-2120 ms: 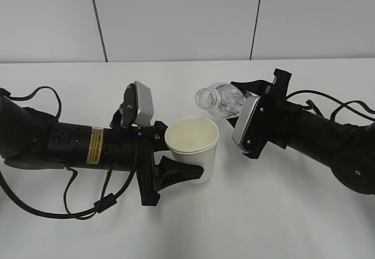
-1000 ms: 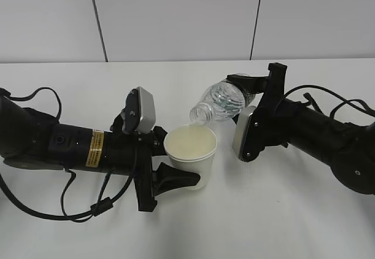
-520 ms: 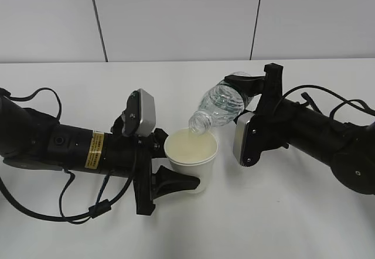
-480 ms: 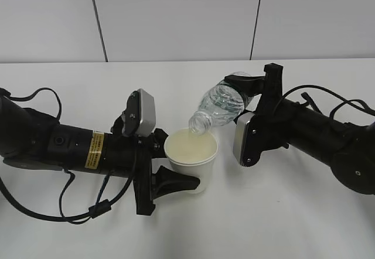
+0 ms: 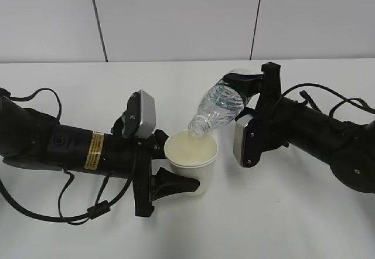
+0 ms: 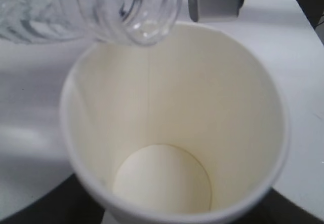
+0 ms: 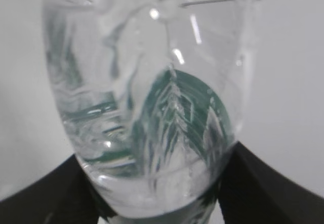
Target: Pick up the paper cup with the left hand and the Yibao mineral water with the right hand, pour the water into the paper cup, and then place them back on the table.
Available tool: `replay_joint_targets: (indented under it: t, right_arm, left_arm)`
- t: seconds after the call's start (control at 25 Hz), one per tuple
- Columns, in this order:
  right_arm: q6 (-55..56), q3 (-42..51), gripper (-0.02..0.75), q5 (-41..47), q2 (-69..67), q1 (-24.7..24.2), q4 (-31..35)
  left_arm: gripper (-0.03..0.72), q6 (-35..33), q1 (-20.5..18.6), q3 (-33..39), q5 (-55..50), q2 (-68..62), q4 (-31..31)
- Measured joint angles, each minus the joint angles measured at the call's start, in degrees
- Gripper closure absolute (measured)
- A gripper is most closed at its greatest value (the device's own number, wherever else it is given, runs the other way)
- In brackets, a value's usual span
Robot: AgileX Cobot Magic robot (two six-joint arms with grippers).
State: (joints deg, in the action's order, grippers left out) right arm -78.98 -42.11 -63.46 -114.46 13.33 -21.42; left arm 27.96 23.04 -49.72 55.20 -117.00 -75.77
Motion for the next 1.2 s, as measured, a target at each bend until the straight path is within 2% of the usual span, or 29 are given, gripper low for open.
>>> replay_joint_targets:
  t: [1.2]
  right_arm:
    - [-6.3, -0.6, 0.294, 0.0, 0.0, 0.0, -0.1]
  left_arm:
    - [0.254, 0.2, 0.0, 0.0, -1.5, 0.0, -0.3]
